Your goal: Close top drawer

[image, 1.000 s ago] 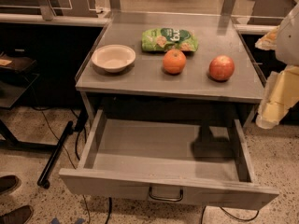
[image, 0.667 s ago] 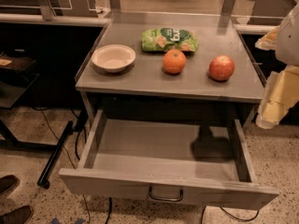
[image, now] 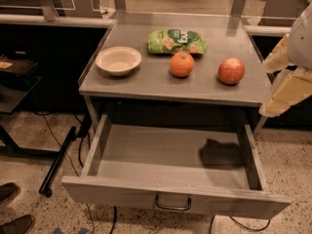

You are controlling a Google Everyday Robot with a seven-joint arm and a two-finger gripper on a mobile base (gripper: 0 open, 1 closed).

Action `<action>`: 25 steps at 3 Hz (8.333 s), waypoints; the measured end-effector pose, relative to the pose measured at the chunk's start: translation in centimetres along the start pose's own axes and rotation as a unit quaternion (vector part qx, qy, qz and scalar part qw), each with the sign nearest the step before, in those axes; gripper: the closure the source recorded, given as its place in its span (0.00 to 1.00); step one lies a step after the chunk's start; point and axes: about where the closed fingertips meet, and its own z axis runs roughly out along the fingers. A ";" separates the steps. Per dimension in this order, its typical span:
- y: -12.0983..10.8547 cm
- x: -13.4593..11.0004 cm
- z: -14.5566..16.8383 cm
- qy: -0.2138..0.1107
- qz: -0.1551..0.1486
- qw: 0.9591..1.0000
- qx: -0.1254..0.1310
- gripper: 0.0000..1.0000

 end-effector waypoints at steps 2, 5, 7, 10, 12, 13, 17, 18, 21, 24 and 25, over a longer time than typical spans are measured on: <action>0.0 0.0 0.0 0.000 0.000 1.000 0.000 0.85; -0.5 0.5 -1.8 0.009 0.010 1.000 0.019 1.00; 2.5 3.8 0.2 0.053 0.058 0.997 0.003 1.00; 4.3 6.7 6.0 0.085 0.091 0.991 -0.040 1.00; 7.9 9.2 11.5 0.092 0.131 0.983 -0.094 1.00; 10.6 9.5 10.7 0.086 0.141 0.981 -0.106 1.00; 20.9 11.5 17.1 0.094 0.181 0.954 -0.219 1.00; 22.0 12.3 20.4 0.091 0.198 0.949 -0.227 1.00; 16.8 12.4 24.4 0.091 0.206 0.961 -0.160 1.00; 13.8 11.9 27.2 0.093 0.210 0.964 -0.135 1.00; 13.4 11.0 27.4 0.084 0.211 0.965 -0.132 1.00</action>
Offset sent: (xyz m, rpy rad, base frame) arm 0.0000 0.0000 0.0000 0.0000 0.0000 0.0000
